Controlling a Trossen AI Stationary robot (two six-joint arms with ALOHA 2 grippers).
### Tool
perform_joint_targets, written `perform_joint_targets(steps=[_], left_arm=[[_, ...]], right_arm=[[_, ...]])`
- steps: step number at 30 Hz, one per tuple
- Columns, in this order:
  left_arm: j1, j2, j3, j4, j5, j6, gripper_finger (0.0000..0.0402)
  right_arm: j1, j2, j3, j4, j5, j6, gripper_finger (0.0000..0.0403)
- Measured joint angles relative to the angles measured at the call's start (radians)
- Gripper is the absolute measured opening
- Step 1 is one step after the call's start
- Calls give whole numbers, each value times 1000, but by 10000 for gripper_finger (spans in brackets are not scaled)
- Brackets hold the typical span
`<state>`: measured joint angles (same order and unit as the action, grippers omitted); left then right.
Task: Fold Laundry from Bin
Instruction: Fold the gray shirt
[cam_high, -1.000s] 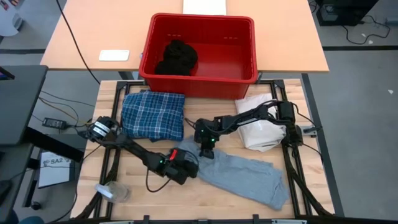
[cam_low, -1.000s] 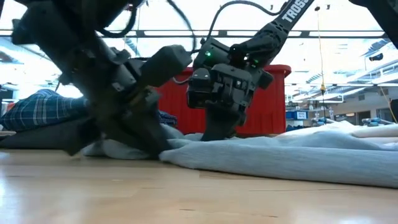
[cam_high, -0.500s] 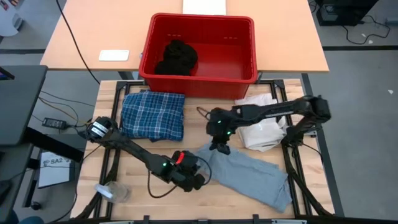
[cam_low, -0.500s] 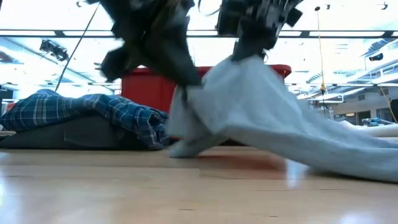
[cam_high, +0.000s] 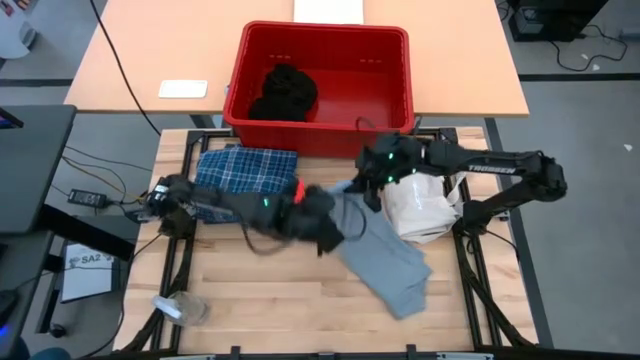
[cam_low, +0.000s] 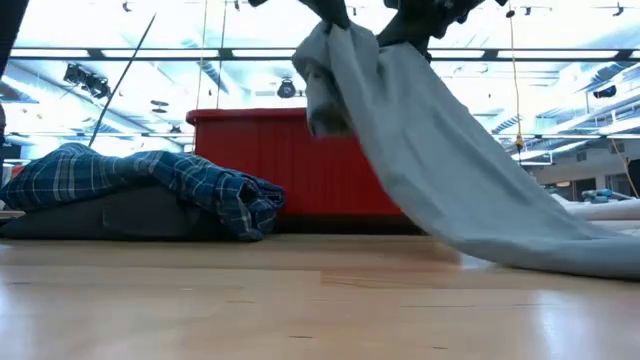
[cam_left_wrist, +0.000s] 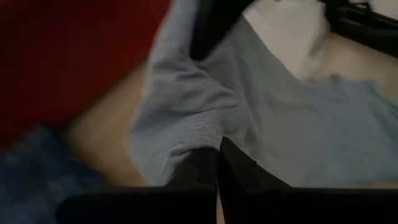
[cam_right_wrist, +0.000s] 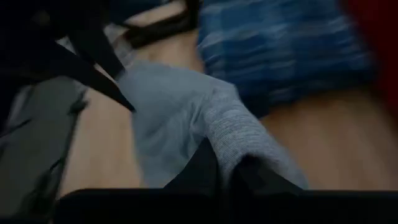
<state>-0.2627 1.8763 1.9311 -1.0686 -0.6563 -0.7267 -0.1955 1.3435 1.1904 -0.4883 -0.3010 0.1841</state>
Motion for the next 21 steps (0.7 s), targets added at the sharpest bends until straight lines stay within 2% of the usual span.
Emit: perform_joint_targets(steps=[3, 6, 12, 16, 21], left_arm=[[73, 0, 110, -85, 31, 98, 0], [136, 0, 216, -139, 81, 184, 0], [214, -2, 427, -195, 115, 329, 0], [237, -89, 390, -64, 154, 363, 0], [194, -154, 406, -1, 189, 388, 0]], right_arm=[[-71, -27, 0, 27, 11, -27, 18], [-148, -50, 26, 43, -28, -31, 18], [-217, -65, 199, -17, -63, -101, 18], [-219, -60, 321, -127, -59, -135, 18], [-176, -81, 381, -222, -24, -123, 18]])
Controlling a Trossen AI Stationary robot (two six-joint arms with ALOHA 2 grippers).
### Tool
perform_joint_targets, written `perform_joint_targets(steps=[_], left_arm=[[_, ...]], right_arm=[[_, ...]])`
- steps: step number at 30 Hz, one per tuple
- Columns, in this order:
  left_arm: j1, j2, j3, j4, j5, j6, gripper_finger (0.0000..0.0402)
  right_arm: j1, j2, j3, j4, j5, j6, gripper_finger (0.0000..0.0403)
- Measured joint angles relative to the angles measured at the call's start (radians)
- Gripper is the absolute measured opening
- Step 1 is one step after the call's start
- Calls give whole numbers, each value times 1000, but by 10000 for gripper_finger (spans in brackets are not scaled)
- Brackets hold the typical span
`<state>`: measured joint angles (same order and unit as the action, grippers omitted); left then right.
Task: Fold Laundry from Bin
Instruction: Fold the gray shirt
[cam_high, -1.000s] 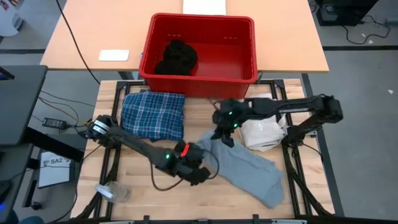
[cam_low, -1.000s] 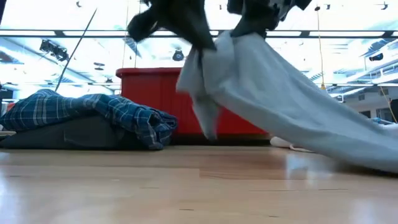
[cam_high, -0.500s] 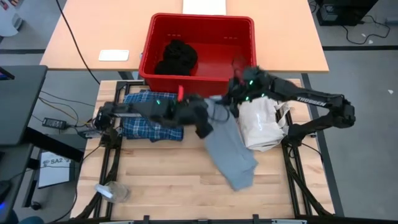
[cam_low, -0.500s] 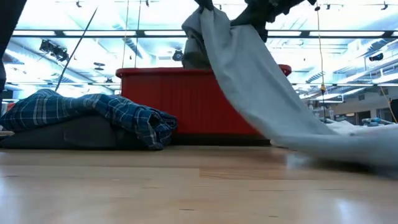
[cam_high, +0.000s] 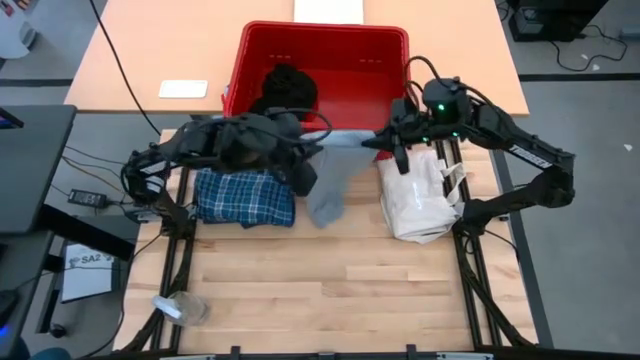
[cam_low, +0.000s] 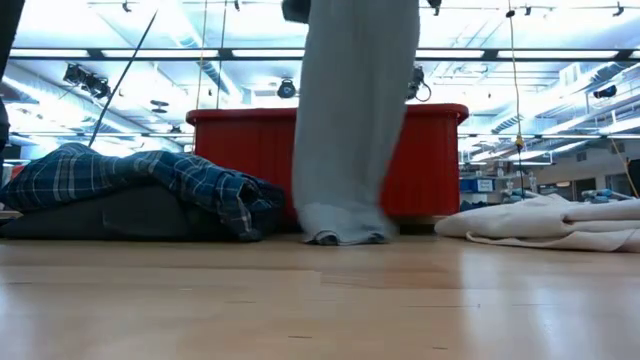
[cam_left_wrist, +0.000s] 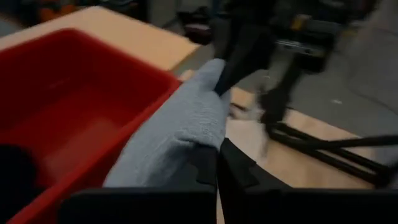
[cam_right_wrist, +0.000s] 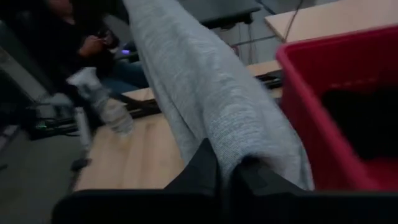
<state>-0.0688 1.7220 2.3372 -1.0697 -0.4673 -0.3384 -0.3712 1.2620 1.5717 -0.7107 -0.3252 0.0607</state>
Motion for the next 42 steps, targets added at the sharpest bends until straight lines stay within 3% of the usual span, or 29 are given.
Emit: perform_joint_targets(steps=[4, 8, 15, 21, 25, 31, 42], left_arm=[[-57, -12, 0, 23, 62, 21, 0], [-120, 10, -1, 26, 100, 8, 0], [-246, 150, -8, 15, 146, -134, 0], [-305, 308, -7, 4, 289, -213, 1], [-316, 361, -8, 26, 301, -253, 3], [-305, 361, -7, 125, 304, -237, 2], [-203, 271, -7, 57, 294, -90, 1]], right_arm=[[84, -34, 1, -46, 47, 82, 18], [227, -57, 2, -126, 166, 167, 18], [523, -68, -28, -394, 290, 460, 18], [757, -55, -136, -378, 316, 737, 18], [845, -30, -182, -367, 362, 836, 18], [878, -11, -188, -359, 439, 852, 18], [649, -29, -188, -287, 478, 594, 18]])
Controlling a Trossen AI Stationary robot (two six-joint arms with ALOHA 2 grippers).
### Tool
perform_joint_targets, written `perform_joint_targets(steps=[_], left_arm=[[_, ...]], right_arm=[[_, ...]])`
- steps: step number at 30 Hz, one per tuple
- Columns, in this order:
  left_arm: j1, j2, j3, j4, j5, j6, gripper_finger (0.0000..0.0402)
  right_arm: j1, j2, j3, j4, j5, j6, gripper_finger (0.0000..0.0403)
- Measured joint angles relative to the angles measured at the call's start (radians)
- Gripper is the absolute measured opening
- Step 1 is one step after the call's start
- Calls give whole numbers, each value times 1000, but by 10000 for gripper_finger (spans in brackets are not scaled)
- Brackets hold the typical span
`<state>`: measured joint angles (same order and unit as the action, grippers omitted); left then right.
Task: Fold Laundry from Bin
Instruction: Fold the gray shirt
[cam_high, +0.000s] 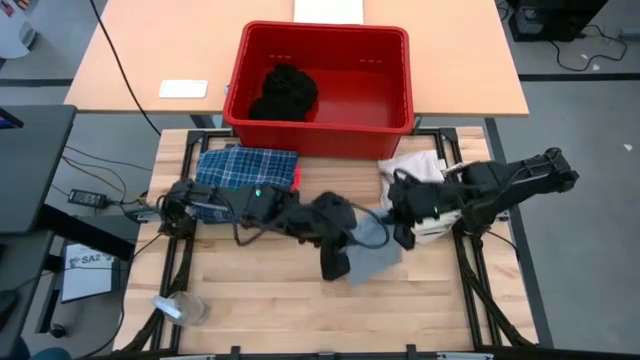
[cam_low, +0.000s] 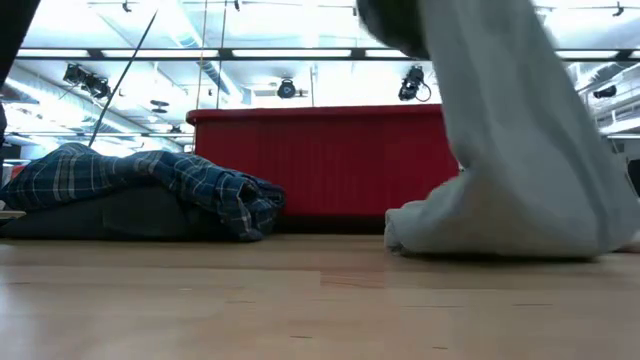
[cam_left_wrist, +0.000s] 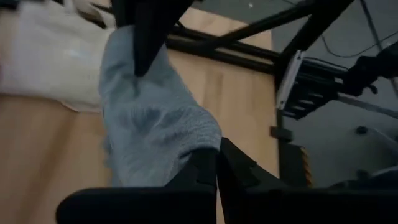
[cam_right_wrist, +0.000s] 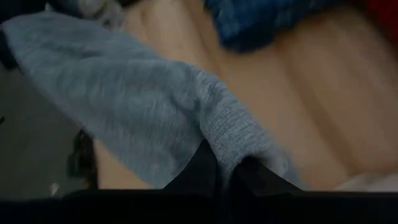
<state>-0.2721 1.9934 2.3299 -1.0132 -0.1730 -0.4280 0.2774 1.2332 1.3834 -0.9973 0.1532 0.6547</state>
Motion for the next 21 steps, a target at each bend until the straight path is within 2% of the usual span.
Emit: perform_joint_targets(steps=[9, 12, 17, 21], left_arm=[[166, -83, 1, -85, -4, 161, 1], [224, -115, 1, -89, 15, 177, 0], [287, -173, 1, -58, 37, 277, 0], [332, -237, 1, 18, 44, 322, 0]], right_arm=[[-289, -14, 0, 230, -79, -302, 18], [-364, -12, 27, 269, -148, -383, 18], [-441, -14, 110, 275, -59, -500, 18], [-483, -15, 203, 280, -45, -554, 18]])
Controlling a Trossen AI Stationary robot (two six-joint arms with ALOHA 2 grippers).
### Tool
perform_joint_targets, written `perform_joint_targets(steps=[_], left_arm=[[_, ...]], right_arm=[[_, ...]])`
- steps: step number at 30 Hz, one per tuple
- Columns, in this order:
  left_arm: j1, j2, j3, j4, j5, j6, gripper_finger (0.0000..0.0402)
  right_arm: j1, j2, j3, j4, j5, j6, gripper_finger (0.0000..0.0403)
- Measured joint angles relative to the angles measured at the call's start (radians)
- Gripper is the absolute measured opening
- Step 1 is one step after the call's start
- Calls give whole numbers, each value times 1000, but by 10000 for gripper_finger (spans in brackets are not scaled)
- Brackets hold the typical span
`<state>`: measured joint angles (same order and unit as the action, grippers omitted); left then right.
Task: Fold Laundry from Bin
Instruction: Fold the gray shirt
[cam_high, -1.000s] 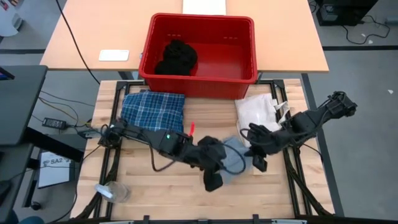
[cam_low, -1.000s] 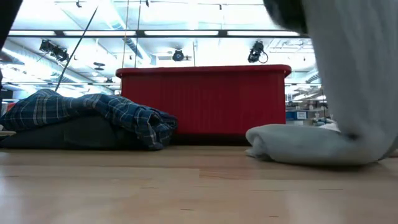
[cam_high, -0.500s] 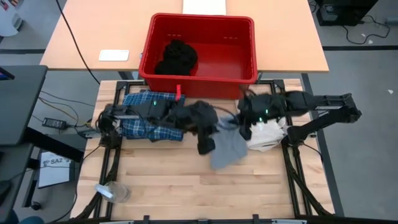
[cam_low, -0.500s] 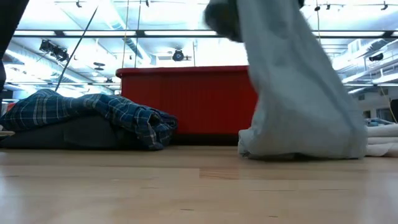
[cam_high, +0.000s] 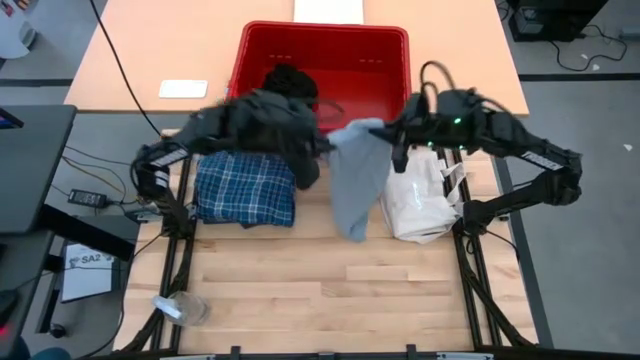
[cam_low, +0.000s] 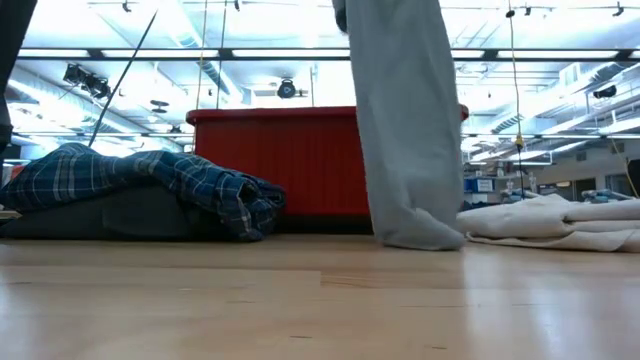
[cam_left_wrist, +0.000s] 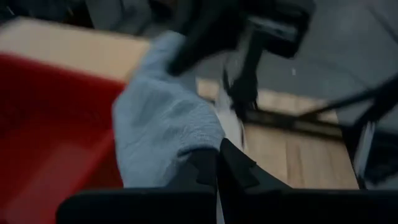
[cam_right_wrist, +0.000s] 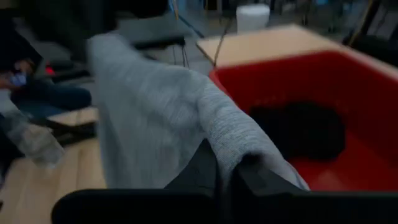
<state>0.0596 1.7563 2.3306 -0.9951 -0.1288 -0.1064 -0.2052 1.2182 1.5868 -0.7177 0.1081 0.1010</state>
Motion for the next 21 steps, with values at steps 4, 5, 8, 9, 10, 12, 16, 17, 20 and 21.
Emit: perform_joint_targets(steps=[4, 5, 8, 9, 10, 12, 16, 17, 20, 21], left_arm=[[14, -50, 0, 112, 23, 66, 0], [13, -61, 0, 134, 25, 86, 0], [5, -71, 0, 175, 27, 136, 0], [4, -72, -1, 160, 27, 142, 0], [4, -72, -1, 145, 35, 138, 0], [2, -65, -1, 116, 87, 88, 0], [-64, -14, -1, -5, 137, -63, 0], [-95, 5, -1, -29, 139, -88, 0], [-193, 74, -1, -67, 138, -146, 0], [-224, 100, -1, -71, 138, -166, 0]], right_arm=[[-4, 0, 73, 2, 17, -32, 18], [-3, 0, 85, 3, 22, -31, 18], [13, 0, 104, -23, 27, -6, 18], [24, 0, 105, -43, 30, 8, 18], [35, 0, 105, -64, 29, 27, 18], [62, 1, 106, -117, 26, 85, 18], [157, 3, 106, -332, 12, 278, 18], [191, 6, 106, -390, 9, 329, 18], [301, 18, 102, -512, 4, 461, 18], [343, 19, 90, -530, 3, 499, 18]])
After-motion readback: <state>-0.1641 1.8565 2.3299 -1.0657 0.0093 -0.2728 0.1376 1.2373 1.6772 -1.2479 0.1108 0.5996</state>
